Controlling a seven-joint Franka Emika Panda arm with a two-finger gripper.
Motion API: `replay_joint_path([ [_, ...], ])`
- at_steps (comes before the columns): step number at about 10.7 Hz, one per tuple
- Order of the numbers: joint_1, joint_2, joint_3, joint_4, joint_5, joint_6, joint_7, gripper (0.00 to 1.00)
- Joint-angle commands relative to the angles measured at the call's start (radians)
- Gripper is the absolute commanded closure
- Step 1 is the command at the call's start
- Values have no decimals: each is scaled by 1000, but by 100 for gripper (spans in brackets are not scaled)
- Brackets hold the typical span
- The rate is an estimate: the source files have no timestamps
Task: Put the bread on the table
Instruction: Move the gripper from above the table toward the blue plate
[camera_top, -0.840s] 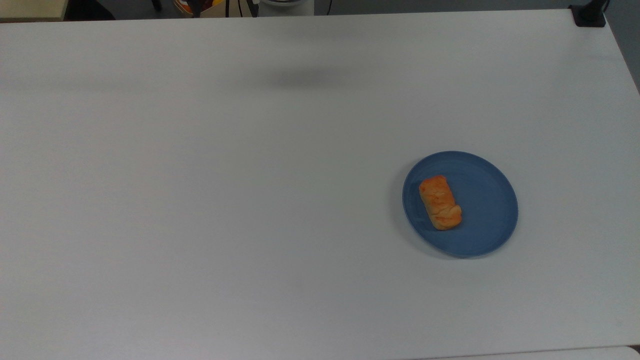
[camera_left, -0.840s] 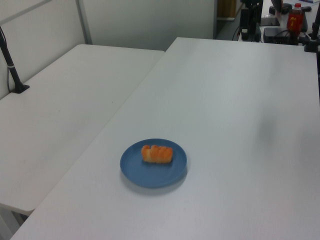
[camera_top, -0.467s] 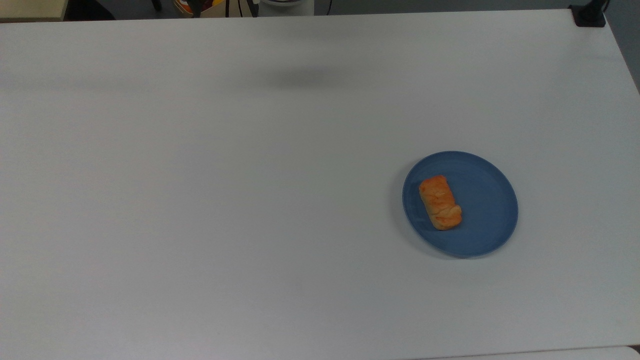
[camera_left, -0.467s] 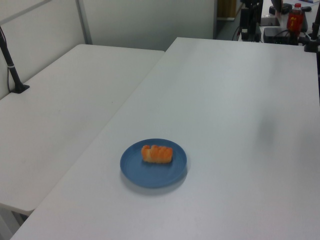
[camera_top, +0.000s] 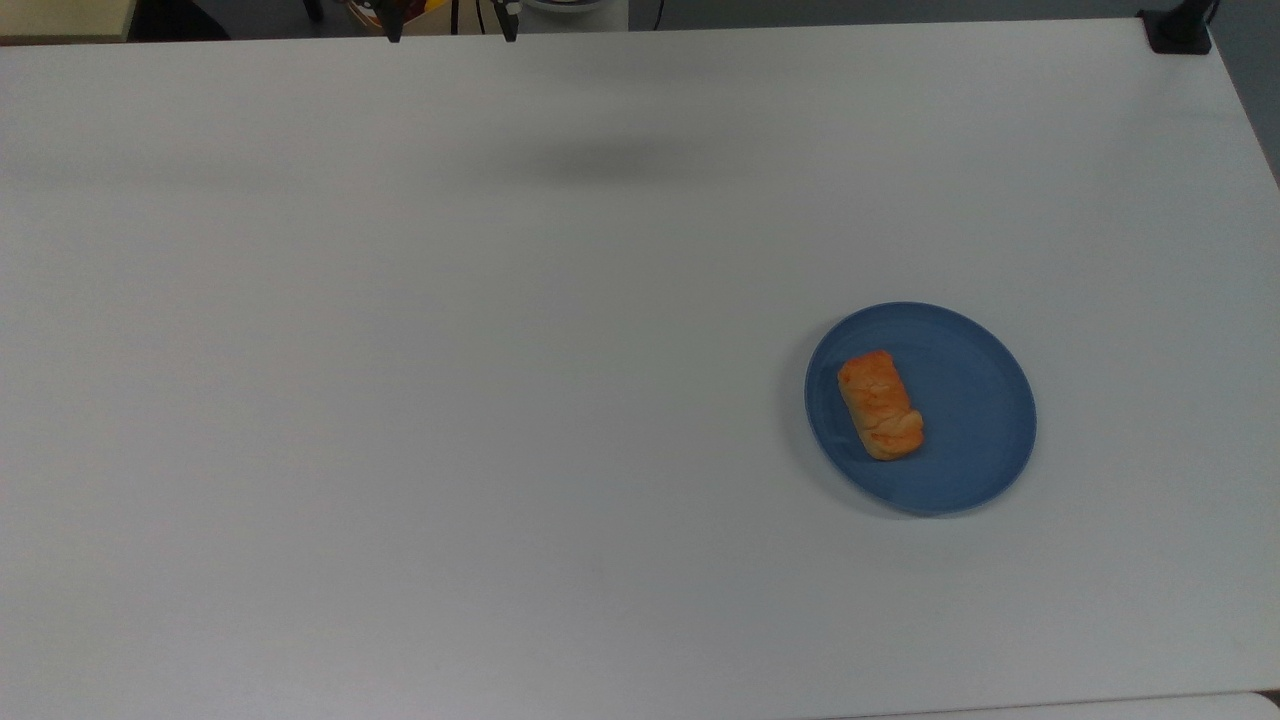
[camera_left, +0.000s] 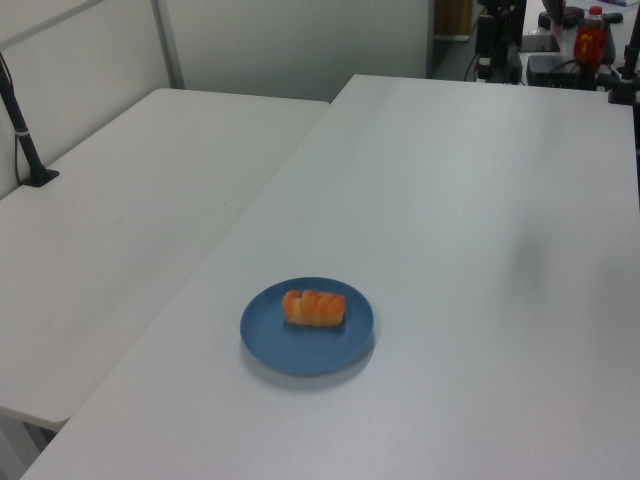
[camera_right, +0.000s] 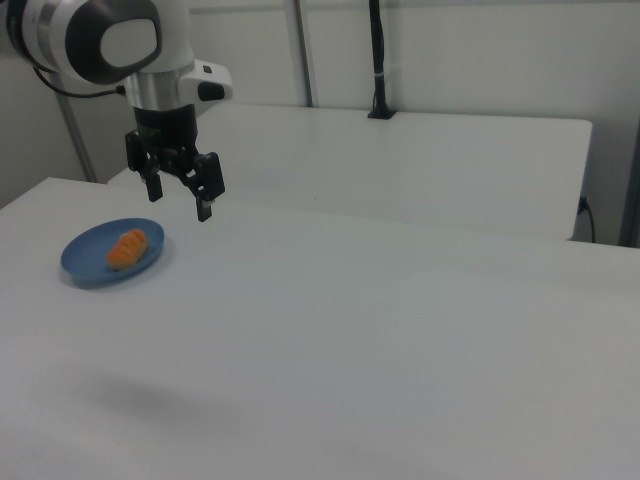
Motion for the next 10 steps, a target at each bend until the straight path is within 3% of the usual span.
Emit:
replay_joint_path([
  [1, 9, 3, 0, -5, -6, 23, -2, 0],
  [6, 17, 32, 3, 18, 23, 23, -2, 0],
  [10, 112, 162, 6, 127, 72, 139, 39, 0],
])
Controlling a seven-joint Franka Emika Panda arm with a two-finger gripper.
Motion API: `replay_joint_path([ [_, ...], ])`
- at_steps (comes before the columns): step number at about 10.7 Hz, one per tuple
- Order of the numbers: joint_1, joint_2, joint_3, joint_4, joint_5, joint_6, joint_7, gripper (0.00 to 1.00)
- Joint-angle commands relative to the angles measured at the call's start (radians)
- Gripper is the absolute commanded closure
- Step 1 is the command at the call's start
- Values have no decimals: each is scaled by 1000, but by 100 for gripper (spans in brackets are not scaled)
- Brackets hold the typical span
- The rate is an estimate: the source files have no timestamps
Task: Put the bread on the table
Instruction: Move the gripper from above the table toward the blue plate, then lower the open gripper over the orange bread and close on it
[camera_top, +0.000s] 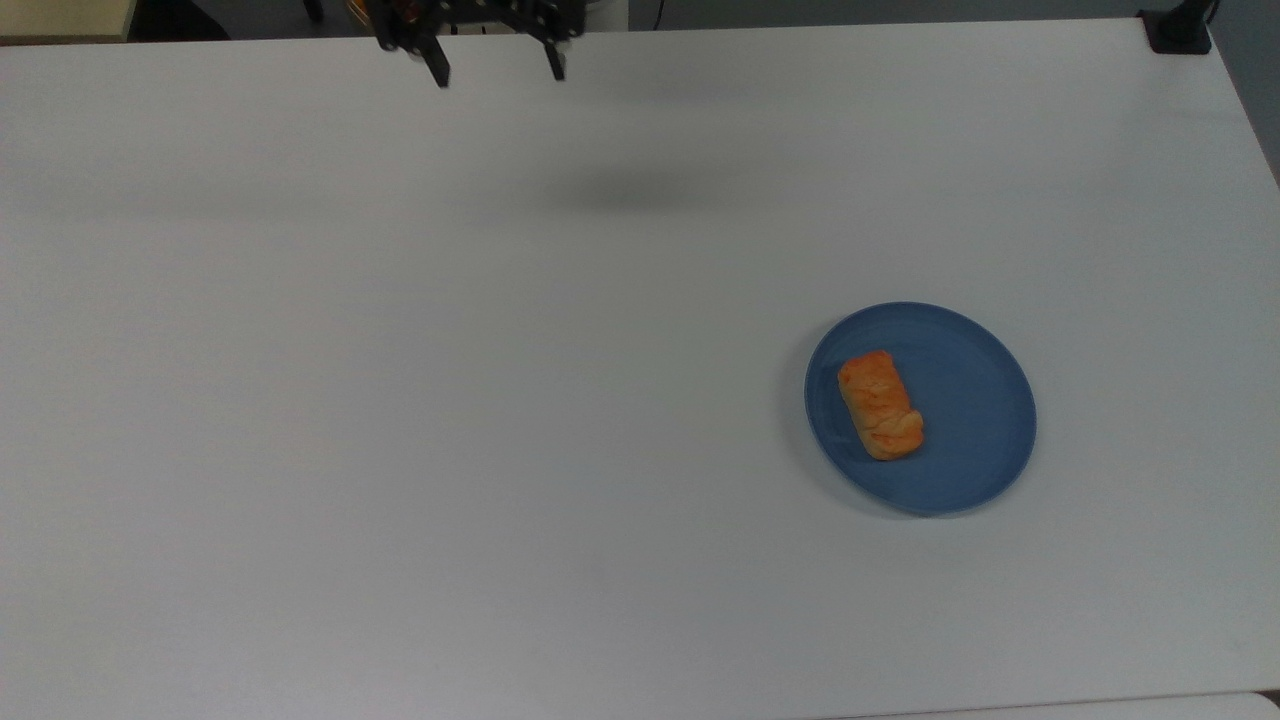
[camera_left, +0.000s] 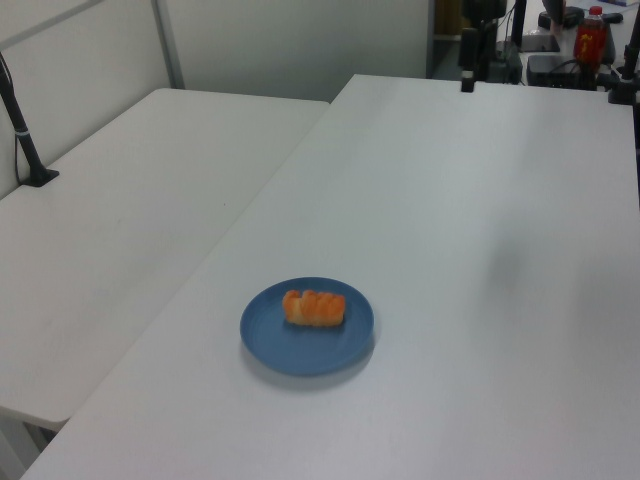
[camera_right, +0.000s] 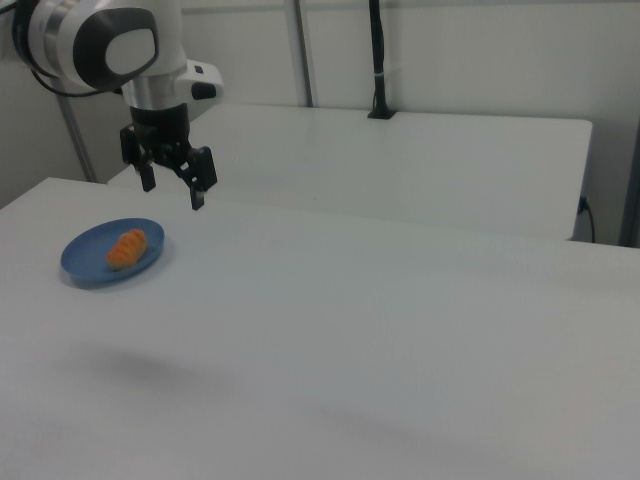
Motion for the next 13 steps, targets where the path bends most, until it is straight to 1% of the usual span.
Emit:
replay_joint_path([
  [1, 98, 124, -7, 113, 27, 124, 68, 0],
  [4, 211, 225, -9, 168, 9, 296, 203, 0],
  [5, 241, 276, -9, 202, 6, 336, 247, 0],
  [6, 273, 319, -9, 240, -16, 347, 300, 0],
  [7, 298, 360, -9, 271, -22, 367, 341, 0],
  [9, 360, 447, -12, 288, -26, 471, 364, 0],
  [10, 382, 490, -13, 290, -45, 514, 401, 0],
  [11, 403, 520, -10, 302, -96, 531, 421, 0],
  [12, 420, 552, -10, 314, -123, 543, 443, 0],
  [13, 436, 577, -10, 316, -131, 559, 446, 0],
])
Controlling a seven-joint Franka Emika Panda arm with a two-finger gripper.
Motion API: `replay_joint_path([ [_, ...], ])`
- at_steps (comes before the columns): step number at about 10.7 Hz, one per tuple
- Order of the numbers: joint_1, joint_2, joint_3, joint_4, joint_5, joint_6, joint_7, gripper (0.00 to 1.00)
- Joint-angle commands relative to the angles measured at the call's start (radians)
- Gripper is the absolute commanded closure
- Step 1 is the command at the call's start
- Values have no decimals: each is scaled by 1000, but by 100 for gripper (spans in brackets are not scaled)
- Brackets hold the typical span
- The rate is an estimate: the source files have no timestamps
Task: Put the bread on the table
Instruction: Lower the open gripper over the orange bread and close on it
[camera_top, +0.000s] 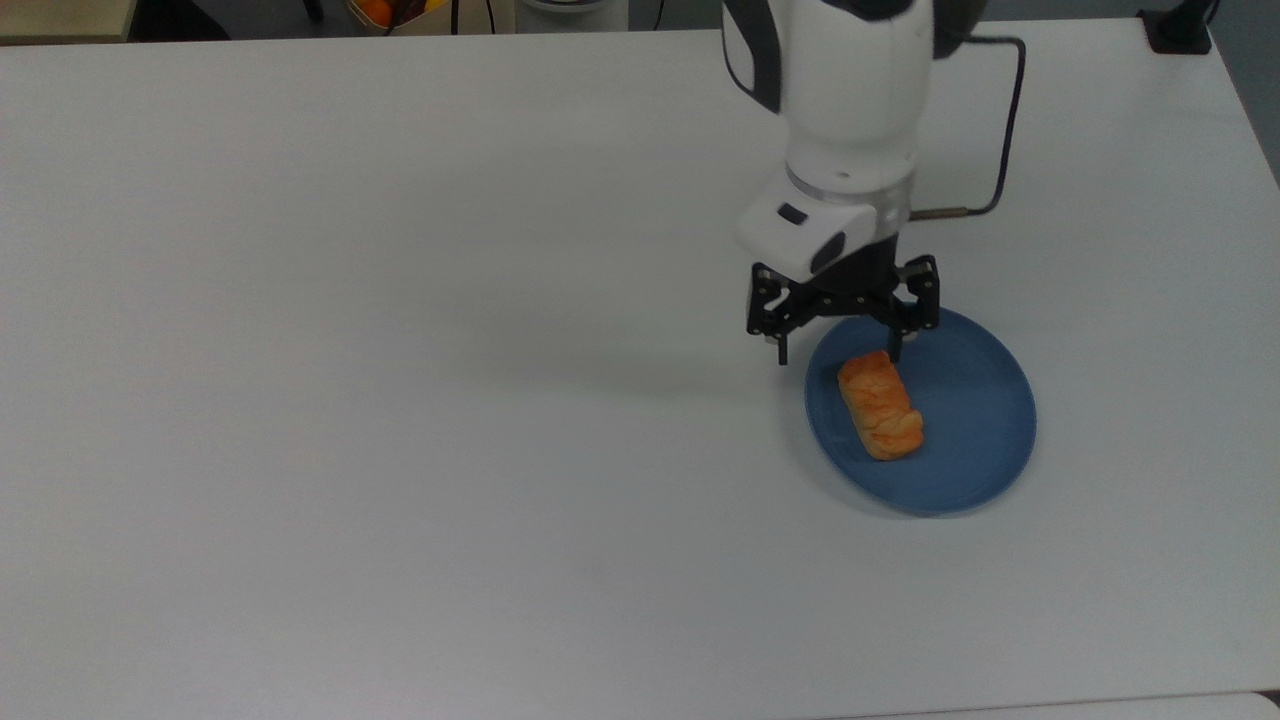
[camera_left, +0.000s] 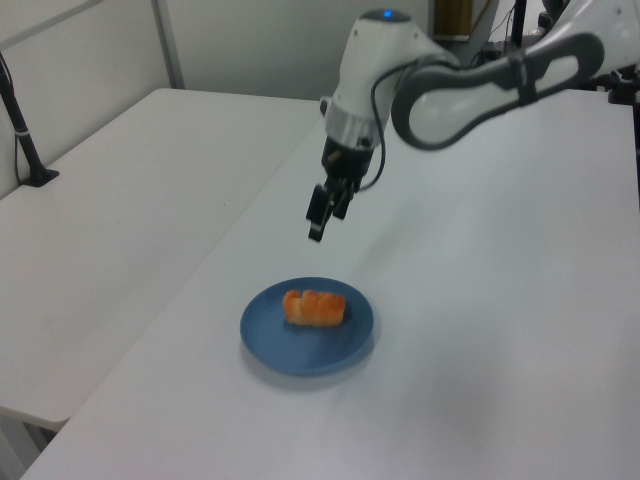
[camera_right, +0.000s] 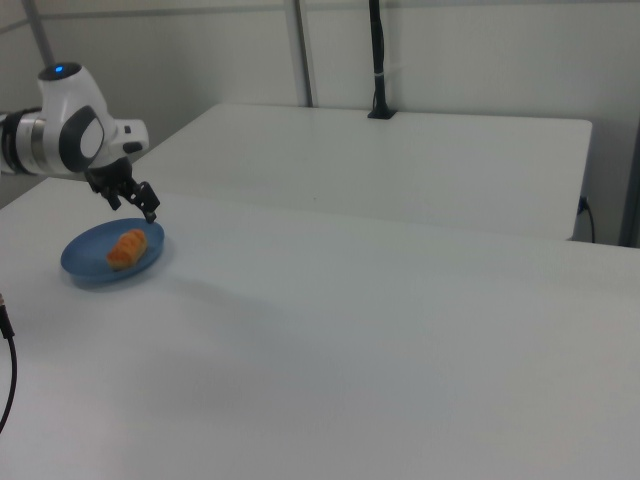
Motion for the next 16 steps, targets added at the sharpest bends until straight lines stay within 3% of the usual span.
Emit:
replay_joint_path([
  [1, 54, 89, -16, 55, -53, 37, 39, 0],
  [8, 97, 162, -17, 56, -113, 123, 65, 0],
  [10, 97, 185, -17, 56, -139, 128, 65, 8],
  [11, 99, 191, -16, 56, -159, 139, 66, 17],
  [13, 105, 199, -17, 58, -167, 152, 83, 61],
  [16, 111, 197, -20, 58, -167, 152, 83, 100],
])
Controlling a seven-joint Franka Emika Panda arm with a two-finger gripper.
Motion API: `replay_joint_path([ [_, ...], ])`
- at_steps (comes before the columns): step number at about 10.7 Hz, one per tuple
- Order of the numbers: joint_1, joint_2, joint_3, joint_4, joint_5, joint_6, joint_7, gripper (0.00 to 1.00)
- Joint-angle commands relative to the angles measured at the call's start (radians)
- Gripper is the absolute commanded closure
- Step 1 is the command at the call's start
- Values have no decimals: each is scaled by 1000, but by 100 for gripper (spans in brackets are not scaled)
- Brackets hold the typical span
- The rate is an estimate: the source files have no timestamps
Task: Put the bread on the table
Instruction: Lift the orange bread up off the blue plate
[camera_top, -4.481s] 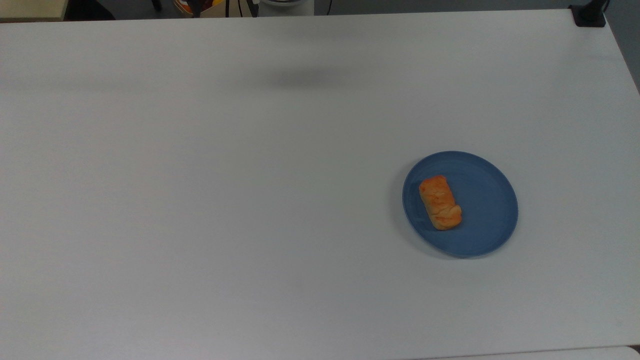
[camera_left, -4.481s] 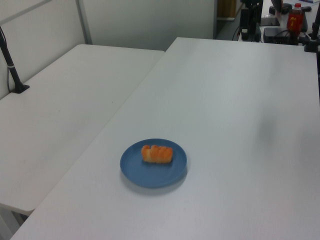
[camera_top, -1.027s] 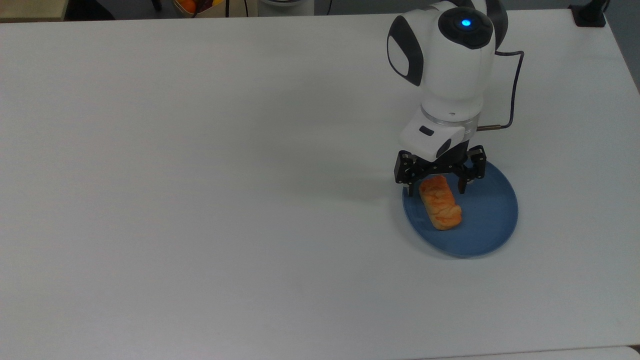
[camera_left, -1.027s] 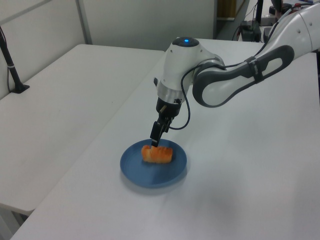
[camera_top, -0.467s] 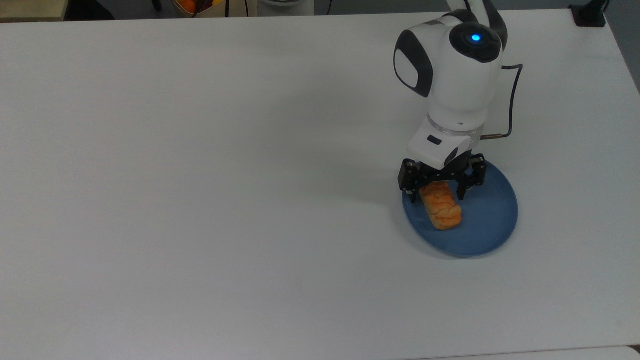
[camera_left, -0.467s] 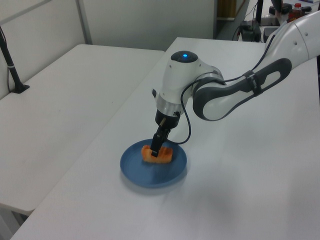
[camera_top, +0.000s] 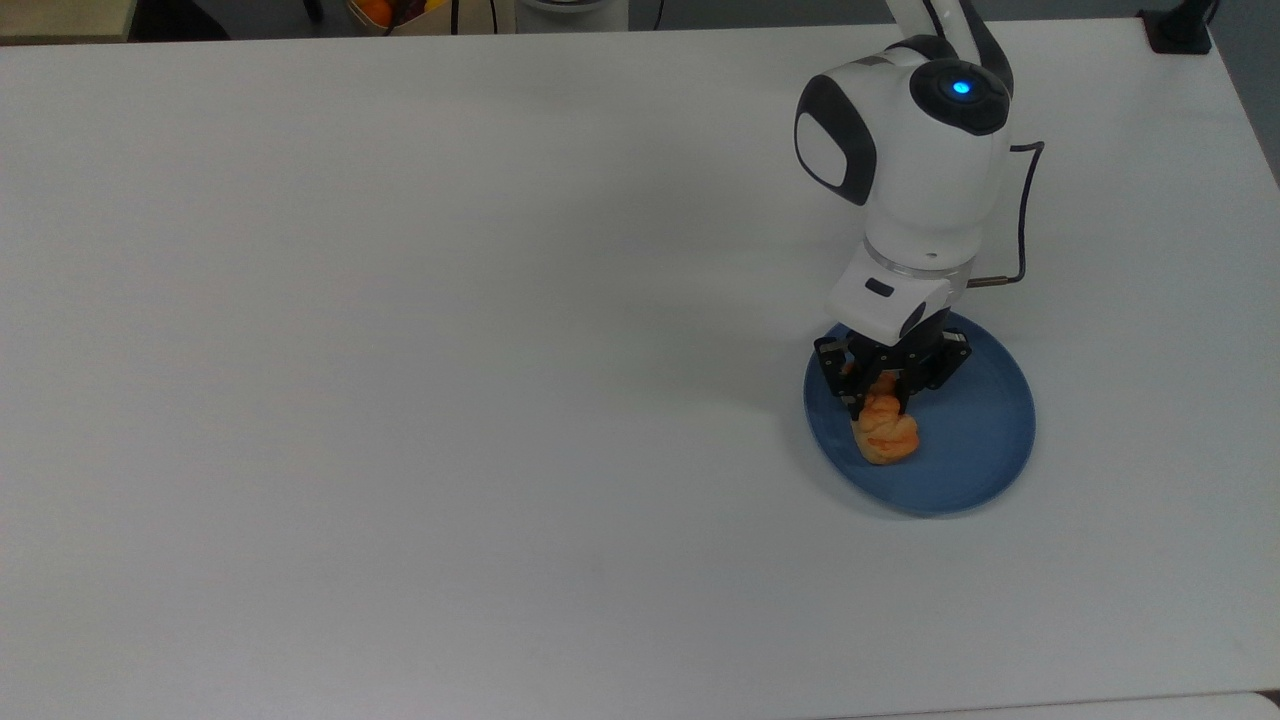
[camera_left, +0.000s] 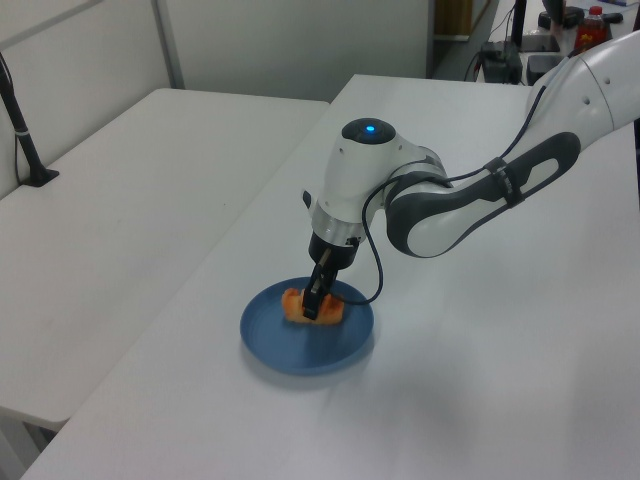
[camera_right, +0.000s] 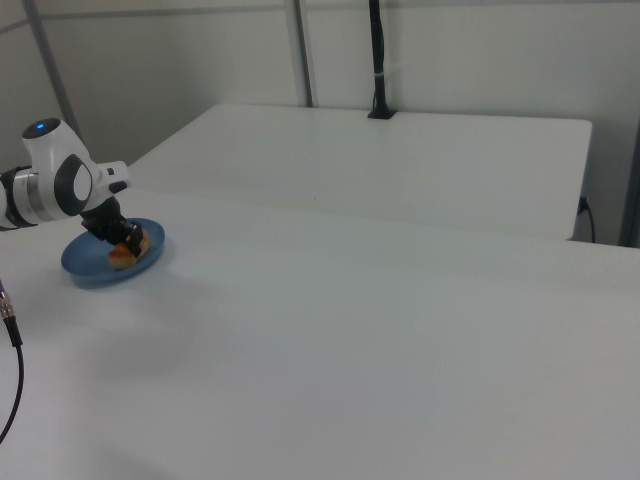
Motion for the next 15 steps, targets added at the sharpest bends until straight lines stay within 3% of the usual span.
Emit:
replay_joint_path([
  [1, 21, 11, -20, 16, -24, 9, 30, 100],
  [3, 23, -2, -21, 16, -32, 4, 30, 100],
  [8, 1, -158, -21, -23, -33, -57, 25, 100],
  [13, -104, -354, -15, -164, -16, -68, -39, 100],
  [15, -153, -377, -15, -170, -13, -96, -80, 100],
])
